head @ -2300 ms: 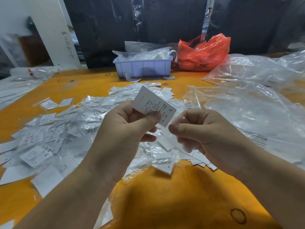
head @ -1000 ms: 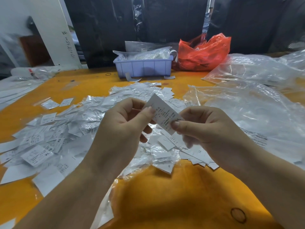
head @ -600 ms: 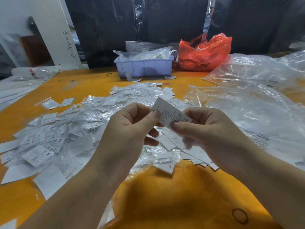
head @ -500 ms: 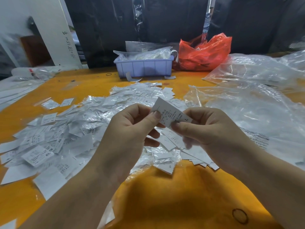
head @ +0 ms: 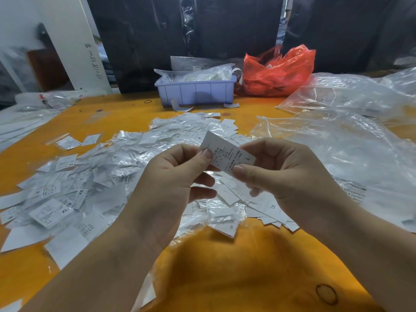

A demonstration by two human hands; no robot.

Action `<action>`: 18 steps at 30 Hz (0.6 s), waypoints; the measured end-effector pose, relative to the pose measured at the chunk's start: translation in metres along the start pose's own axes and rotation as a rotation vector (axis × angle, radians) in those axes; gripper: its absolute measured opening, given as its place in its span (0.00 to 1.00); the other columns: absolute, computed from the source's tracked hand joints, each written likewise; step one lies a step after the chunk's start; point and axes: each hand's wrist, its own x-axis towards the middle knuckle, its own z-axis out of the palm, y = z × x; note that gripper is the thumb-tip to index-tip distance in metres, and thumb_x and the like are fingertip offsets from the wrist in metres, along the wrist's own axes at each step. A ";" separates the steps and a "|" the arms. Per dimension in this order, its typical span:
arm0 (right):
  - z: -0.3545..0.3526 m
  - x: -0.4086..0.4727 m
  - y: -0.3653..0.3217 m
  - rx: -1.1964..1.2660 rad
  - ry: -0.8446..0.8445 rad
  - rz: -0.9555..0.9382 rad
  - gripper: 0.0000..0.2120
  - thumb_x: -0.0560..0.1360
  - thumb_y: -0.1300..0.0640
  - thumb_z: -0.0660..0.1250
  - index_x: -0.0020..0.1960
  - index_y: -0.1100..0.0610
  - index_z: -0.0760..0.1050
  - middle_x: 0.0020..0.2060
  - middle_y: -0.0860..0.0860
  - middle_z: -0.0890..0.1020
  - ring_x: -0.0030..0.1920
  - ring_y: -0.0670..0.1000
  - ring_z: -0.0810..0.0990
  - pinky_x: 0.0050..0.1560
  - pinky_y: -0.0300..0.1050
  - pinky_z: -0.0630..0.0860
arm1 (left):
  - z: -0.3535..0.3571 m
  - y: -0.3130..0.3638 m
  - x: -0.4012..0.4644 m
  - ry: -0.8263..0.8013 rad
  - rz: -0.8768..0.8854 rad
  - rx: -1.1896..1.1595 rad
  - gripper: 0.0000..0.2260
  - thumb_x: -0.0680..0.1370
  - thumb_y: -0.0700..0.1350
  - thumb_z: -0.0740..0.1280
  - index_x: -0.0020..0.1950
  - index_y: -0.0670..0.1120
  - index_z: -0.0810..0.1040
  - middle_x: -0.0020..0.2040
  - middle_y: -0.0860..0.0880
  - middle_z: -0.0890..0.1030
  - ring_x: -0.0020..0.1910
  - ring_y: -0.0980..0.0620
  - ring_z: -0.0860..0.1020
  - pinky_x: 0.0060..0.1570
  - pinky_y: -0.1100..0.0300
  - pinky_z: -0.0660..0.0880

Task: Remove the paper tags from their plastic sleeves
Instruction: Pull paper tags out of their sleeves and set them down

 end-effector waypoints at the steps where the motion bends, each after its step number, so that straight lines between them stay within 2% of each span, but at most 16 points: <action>1: 0.000 0.000 0.000 -0.003 0.011 -0.006 0.16 0.62 0.52 0.74 0.48 0.56 0.81 0.40 0.49 0.86 0.34 0.47 0.80 0.34 0.39 0.80 | 0.000 0.000 0.000 -0.006 -0.001 0.009 0.05 0.69 0.47 0.69 0.36 0.49 0.84 0.38 0.45 0.84 0.31 0.54 0.78 0.29 0.62 0.77; 7: -0.003 0.001 -0.002 -0.058 0.038 -0.046 0.17 0.62 0.51 0.75 0.50 0.55 0.80 0.39 0.48 0.86 0.34 0.47 0.82 0.36 0.40 0.80 | -0.002 -0.002 0.000 0.000 0.027 0.061 0.05 0.68 0.48 0.69 0.39 0.49 0.84 0.38 0.46 0.84 0.32 0.55 0.78 0.29 0.64 0.76; 14: -0.003 0.000 0.000 -0.078 -0.036 -0.035 0.22 0.59 0.52 0.76 0.53 0.50 0.78 0.40 0.47 0.86 0.37 0.47 0.84 0.39 0.36 0.79 | -0.004 -0.002 0.001 0.041 0.035 0.080 0.07 0.69 0.49 0.69 0.40 0.47 0.83 0.39 0.46 0.84 0.32 0.55 0.78 0.29 0.64 0.76; 18: -0.004 0.000 -0.001 -0.085 0.002 -0.050 0.22 0.61 0.51 0.76 0.53 0.52 0.78 0.38 0.50 0.86 0.32 0.49 0.82 0.38 0.42 0.81 | -0.003 -0.001 -0.001 0.043 0.077 0.168 0.07 0.70 0.50 0.68 0.40 0.49 0.84 0.39 0.48 0.85 0.33 0.56 0.78 0.31 0.64 0.76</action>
